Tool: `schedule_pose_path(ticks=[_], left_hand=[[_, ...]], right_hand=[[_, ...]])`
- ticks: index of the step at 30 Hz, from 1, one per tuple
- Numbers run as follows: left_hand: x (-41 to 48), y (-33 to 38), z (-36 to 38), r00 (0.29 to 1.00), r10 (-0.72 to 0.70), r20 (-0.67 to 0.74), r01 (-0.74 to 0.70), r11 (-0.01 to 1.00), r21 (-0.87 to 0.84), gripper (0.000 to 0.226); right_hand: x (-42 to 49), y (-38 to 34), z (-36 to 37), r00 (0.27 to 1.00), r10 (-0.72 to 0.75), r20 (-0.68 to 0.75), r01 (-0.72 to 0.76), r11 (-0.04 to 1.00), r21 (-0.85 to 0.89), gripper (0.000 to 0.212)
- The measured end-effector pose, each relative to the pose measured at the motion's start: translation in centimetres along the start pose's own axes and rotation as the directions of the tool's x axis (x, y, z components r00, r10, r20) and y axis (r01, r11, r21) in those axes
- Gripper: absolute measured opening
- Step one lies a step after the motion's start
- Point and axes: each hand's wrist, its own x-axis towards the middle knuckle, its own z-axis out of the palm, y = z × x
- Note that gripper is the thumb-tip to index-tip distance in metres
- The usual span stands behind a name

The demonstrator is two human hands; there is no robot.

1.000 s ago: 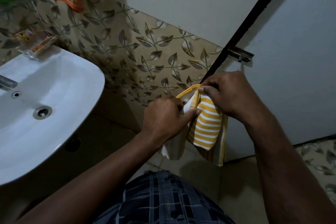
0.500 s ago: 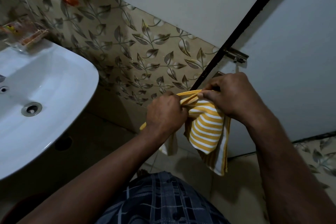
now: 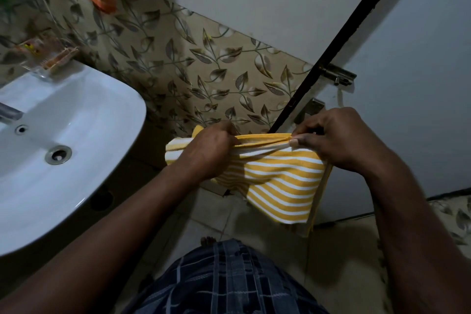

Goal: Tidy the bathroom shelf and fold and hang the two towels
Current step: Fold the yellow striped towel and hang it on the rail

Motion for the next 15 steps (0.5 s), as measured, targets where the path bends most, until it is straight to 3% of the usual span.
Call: schedule_pose_path(ticks=[3, 6, 9, 15], left_hand=[[-0.2, -1.0, -0.7, 0.996, 0.049, 0.079, -0.045, 0.997, -0.06, 0.031], [-0.7, -1.0, -1.1, 0.997, -0.026, 0.076, 0.043, 0.974, -0.225, 0.019], [-1.2, -1.1, -1.3, 0.995, -0.026, 0.092, 0.056, 0.936, -0.349, 0.045], [-1.7, -1.0, -1.0, 0.976, 0.199, 0.092, -0.185, 0.972, -0.144, 0.054]], right_hand=[[0.2, 0.5, -0.1, 1.0, -0.001, 0.016, 0.001, 1.0, 0.008, 0.012], [0.3, 0.6, -0.2, 0.999, -0.017, 0.032, 0.016, 0.999, 0.031, 0.011], [0.1, 0.8, -0.4, 0.999, -0.018, 0.043, 0.015, 0.997, 0.079, 0.006], [-0.2, 1.4, -0.8, 0.993, -0.036, 0.109, 0.026, 0.995, 0.094, 0.016]])
